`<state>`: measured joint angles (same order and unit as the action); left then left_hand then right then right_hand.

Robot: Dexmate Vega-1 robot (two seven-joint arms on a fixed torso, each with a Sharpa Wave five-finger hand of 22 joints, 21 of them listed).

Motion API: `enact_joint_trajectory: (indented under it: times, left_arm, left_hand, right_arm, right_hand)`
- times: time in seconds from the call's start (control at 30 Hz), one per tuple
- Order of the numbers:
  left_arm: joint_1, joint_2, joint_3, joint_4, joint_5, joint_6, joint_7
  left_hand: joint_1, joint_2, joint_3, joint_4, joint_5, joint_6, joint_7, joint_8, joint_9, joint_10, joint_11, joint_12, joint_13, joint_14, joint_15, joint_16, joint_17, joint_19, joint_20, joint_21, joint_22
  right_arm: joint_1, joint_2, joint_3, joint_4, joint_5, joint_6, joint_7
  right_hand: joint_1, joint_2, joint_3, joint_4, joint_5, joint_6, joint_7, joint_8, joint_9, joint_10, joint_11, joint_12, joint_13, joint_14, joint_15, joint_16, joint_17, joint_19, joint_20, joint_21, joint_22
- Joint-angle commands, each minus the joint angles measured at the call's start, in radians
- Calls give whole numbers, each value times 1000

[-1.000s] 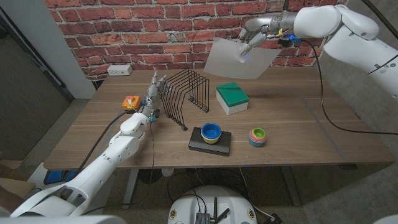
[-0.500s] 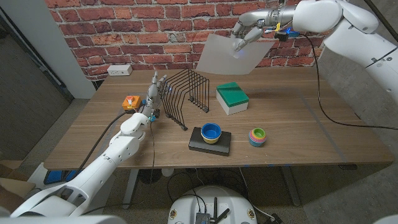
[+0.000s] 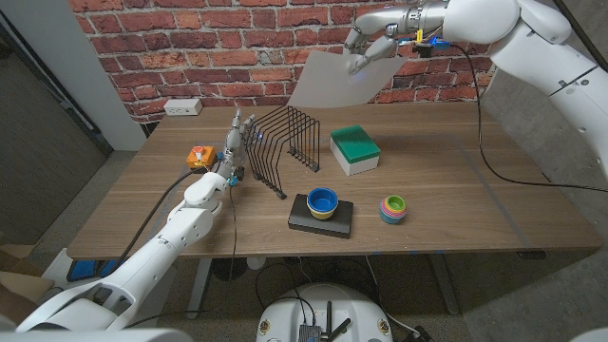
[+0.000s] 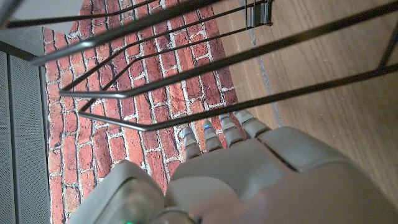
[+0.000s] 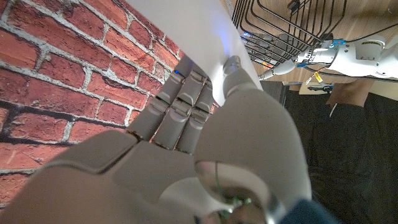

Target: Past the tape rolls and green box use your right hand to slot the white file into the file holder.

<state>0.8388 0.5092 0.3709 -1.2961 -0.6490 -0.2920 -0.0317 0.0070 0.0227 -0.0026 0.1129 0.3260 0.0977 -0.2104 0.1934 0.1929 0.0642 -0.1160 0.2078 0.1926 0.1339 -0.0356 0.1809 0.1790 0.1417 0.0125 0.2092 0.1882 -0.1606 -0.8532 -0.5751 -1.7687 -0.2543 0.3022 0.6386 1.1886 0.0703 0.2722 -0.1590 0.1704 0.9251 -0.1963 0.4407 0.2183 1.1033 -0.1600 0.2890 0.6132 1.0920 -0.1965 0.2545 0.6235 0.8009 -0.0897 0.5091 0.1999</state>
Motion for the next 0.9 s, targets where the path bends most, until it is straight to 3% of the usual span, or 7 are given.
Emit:
enact_joint_trajectory:
  times: [0.03,0.9]
  left_arm:
    - [-2,-2,0,3,0,-2,0]
    - [-3,-7,3,9,3,-7,0]
  left_hand:
    - [-1,7,1,5,6,-2,-9,6,5,-1,-7,7,5,6,-5,6,2,8,2,7,5]
    - [-1,7,1,5,6,-1,-9,6,5,-2,-8,7,5,5,-5,6,2,7,0,7,5]
  right_arm:
    - [41,40,-16,47,17,88,30]
    - [145,132,-84,141,67,178,142]
  right_hand:
    - [12,23,-8,1,6,10,-1,-4,1,57,-46,-3,5,0,-44,-6,6,-11,-108,13,-1]
    - [14,23,-14,2,6,27,-1,-18,2,66,-46,-23,15,-1,-44,-24,5,-33,-107,60,-5]
